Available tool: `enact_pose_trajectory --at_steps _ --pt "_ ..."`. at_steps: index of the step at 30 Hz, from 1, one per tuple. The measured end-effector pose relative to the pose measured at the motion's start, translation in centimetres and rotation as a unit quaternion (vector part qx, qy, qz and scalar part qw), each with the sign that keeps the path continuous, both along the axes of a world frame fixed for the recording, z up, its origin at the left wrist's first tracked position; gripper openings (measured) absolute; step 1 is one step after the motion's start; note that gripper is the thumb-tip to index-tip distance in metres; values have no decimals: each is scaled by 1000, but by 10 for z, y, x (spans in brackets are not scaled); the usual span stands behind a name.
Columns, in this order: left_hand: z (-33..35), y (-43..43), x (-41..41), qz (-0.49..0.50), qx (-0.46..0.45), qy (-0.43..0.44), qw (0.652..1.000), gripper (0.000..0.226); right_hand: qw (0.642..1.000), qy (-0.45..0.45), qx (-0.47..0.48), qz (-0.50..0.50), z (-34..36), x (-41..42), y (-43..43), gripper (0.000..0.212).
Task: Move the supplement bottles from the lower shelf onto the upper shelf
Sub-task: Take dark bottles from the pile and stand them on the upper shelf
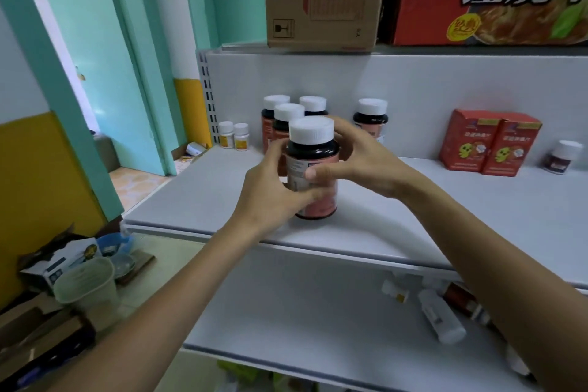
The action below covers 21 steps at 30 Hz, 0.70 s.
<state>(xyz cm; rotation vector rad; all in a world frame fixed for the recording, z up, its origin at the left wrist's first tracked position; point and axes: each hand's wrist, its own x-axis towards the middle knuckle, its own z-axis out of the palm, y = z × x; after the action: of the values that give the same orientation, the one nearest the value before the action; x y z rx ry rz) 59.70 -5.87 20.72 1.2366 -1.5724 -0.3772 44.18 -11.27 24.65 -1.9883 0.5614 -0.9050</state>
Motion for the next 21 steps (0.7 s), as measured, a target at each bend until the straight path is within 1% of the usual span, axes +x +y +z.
enact_pose_trajectory --at_steps 4,5,7,9,12,16,19,21 --pt "-1 -5 -5 -39 -13 -150 988 78 999 11 -3 -48 1 -32 -6 51" --pt "-2 -7 -5 -36 -13 -179 983 76 997 5 1 -72 -1 -41 -11 51" --pt "-4 -11 -6 -30 -15 -216 976 66 990 6 -8 -143 -5 -59 -24 57" --pt "-4 -14 -12 -37 -4 -243 969 52 976 12 -25 -217 -10 -76 -38 57" --pt "-6 -21 -23 -65 26 -278 958 39 963 -4 -9 -268 -18 -96 -52 50" --pt "-11 -27 -30 -88 51 -311 945 39 950 -2 2 -312 -24 -110 -65 53" --pt "-12 -30 -31 -88 48 -305 947 38 942 -6 -2 -336 -23 -113 -75 66" --pt "-12 -31 -31 -89 46 -300 949 37 940 10 -14 -340 -21 -114 -82 68"
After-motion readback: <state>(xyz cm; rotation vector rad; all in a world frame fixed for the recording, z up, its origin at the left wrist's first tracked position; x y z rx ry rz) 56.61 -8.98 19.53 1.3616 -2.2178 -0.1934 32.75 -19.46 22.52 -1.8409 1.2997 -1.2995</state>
